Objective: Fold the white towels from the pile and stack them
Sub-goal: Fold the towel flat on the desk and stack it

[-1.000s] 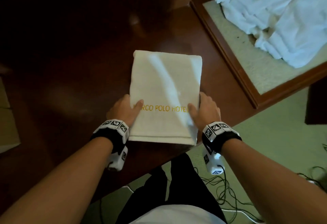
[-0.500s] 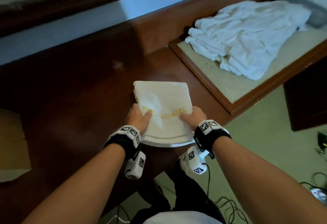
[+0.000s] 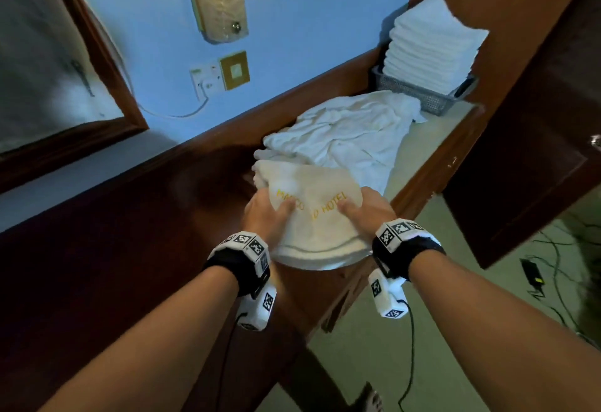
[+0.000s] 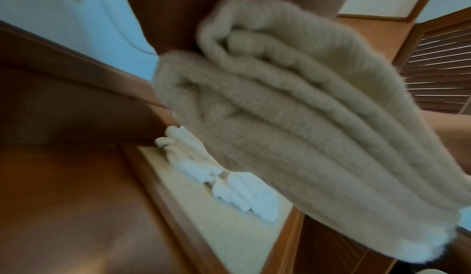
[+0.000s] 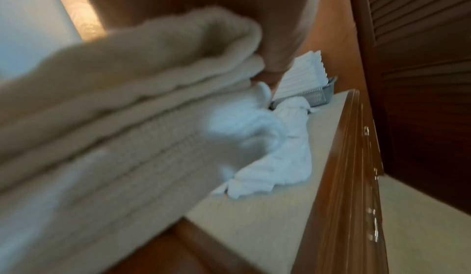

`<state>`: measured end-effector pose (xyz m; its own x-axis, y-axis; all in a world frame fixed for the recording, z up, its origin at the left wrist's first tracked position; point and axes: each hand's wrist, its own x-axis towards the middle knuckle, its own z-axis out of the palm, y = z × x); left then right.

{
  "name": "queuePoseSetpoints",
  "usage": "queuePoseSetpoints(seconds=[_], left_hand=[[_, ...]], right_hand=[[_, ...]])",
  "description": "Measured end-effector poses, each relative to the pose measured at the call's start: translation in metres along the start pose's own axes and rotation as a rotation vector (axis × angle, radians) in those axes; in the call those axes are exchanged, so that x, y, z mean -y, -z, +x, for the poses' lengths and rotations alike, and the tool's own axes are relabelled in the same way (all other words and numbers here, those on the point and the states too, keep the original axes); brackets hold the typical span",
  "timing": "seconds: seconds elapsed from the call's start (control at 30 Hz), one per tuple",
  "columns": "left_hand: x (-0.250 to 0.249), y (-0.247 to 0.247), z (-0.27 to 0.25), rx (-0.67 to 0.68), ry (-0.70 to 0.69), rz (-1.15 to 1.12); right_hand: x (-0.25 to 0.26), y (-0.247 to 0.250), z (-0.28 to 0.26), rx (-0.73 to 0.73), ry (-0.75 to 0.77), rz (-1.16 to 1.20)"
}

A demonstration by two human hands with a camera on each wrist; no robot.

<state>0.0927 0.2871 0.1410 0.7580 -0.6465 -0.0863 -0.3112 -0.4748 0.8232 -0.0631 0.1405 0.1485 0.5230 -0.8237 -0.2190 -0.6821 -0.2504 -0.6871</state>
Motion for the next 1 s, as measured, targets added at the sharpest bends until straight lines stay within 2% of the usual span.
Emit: queuePoseSetpoints(seconds=[0.23, 0.43, 0.73, 1.0], left_hand=[[-0.125, -0.097, 0.066, 0.042, -0.191, 0.043], [-0.216, -0.183, 0.113, 0.067, -0.258, 0.004], [-0.303, -0.286, 0.186, 0.092, -0.321, -0.052], [-0.381, -0.366, 0.288, 0.109, -0.372, -0.107]], right_hand=[[-0.045, 0.142, 0.067, -0.114, 0.033, -0.027], [-0.093, 0.242, 0.121, -0.226, 0.038, -0.076], [-0.14, 0.34, 0.206, -0.312, 0.021, -0.132], [-0.168, 0.42, 0.326, -0.351, 0.007, -0.15]])
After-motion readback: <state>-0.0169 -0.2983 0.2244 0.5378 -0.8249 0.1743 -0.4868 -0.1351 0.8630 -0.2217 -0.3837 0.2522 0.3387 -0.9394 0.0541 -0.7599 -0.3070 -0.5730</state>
